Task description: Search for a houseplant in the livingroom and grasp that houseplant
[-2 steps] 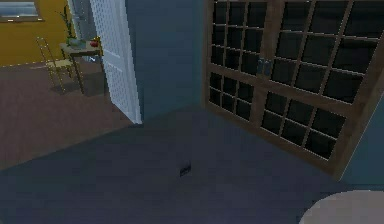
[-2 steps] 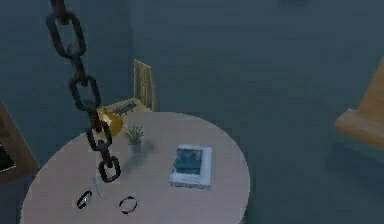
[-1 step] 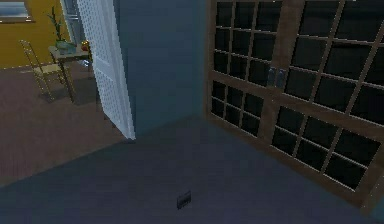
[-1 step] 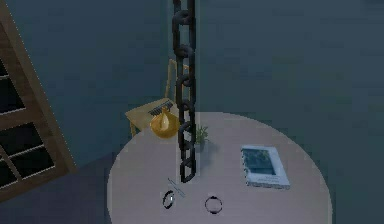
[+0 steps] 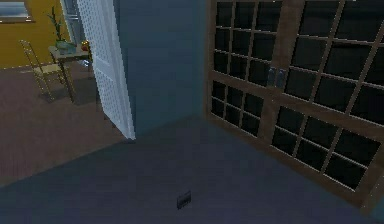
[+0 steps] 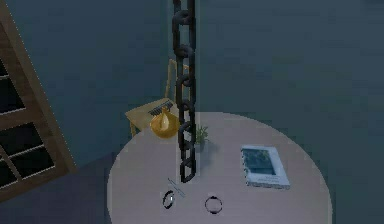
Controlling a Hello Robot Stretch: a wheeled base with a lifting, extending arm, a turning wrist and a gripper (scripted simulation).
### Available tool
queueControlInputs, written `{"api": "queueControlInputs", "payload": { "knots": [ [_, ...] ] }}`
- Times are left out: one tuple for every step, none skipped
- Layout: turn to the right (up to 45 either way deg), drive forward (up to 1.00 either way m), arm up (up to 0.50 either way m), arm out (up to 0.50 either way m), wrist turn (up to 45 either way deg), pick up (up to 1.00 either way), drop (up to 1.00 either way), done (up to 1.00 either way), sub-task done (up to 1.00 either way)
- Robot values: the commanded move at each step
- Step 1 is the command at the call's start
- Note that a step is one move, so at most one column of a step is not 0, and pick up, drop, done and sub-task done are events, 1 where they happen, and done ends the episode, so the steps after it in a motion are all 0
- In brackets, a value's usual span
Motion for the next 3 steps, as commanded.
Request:
{"api": "queueControlInputs", "payload": {
  "knots": [
    [0.0, 0.0, 0.28, 0.0, 0.0, 0.0, 0.0, 0.0, 0.0],
    [0.0, 0.0, 0.0, 0.5, 0.0, 0.0, 0.0, 0.0, 0.0],
    [0.0, 0.0, 0.0, 0.0, 45.0, 0.0, 0.0, 0.0, 0.0]
  ]
}}
